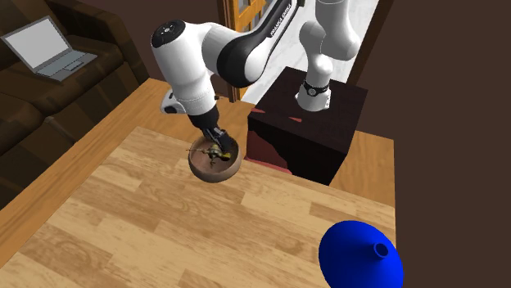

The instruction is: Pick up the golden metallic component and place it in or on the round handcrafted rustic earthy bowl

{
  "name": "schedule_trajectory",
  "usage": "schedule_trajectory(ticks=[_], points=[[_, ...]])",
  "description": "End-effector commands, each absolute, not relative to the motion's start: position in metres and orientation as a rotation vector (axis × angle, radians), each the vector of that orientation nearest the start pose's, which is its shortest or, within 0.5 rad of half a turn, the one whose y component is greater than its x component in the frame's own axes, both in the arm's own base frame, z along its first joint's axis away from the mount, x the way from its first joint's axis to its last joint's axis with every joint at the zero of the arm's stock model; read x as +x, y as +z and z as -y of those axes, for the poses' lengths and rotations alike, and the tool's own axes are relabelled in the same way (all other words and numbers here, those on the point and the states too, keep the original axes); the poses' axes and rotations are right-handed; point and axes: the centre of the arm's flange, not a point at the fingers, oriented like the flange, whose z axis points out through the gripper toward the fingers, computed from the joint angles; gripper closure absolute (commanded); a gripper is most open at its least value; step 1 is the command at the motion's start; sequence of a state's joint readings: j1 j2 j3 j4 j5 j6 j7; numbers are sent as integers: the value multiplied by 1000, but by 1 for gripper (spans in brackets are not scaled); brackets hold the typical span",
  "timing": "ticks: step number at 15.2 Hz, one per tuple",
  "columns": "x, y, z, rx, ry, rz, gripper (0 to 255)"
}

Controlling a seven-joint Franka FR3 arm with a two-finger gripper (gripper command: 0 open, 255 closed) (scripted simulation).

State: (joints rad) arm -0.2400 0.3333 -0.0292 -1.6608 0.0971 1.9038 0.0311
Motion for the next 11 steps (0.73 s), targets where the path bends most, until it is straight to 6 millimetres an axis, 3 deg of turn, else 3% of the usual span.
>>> schedule_trajectory(ticks=[1, 3, 11], points=[[624, 427, 165, -3006, 122, -508, 0], [626, 451, 167, -3006, 122, -508, 0], [626, 451, 167, -3006, 122, -508, 0]])
